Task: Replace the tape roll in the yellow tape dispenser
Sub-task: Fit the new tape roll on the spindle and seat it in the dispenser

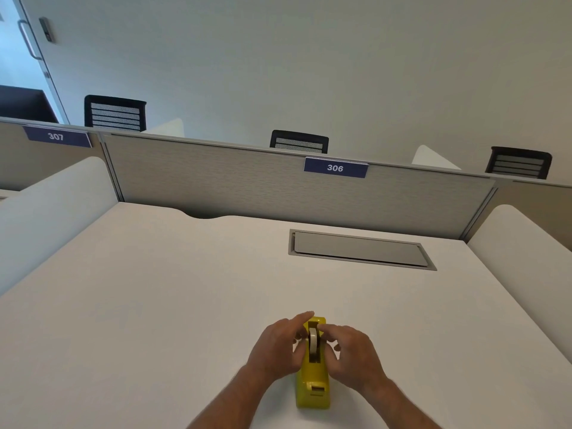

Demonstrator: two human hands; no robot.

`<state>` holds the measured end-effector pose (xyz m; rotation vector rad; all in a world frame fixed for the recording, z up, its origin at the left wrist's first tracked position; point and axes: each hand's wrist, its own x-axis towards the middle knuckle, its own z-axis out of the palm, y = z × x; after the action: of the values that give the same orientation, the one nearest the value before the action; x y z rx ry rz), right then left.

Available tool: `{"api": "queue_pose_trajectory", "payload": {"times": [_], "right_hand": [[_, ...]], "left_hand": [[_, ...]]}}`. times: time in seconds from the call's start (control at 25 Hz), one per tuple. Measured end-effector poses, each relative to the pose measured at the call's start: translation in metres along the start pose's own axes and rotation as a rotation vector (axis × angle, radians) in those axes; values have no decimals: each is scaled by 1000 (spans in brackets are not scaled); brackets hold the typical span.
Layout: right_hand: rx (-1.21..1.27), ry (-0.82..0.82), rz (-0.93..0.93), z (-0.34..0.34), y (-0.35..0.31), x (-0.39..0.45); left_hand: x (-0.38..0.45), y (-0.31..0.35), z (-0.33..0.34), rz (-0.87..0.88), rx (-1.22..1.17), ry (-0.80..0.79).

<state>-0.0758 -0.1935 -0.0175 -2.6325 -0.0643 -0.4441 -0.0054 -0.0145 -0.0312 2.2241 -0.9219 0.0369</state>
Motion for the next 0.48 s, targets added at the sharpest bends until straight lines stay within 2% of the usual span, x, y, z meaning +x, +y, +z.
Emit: {"api": "queue_pose_trajectory", "payload": {"times": [0.24, 0.48], "right_hand": [[34, -45, -58, -2, 1, 5], [-69, -107, -175, -5, 1, 7]], "left_hand": [[-5, -2, 1, -54, -170, 11], [-6, -3, 4, -122, -140, -62]]}}
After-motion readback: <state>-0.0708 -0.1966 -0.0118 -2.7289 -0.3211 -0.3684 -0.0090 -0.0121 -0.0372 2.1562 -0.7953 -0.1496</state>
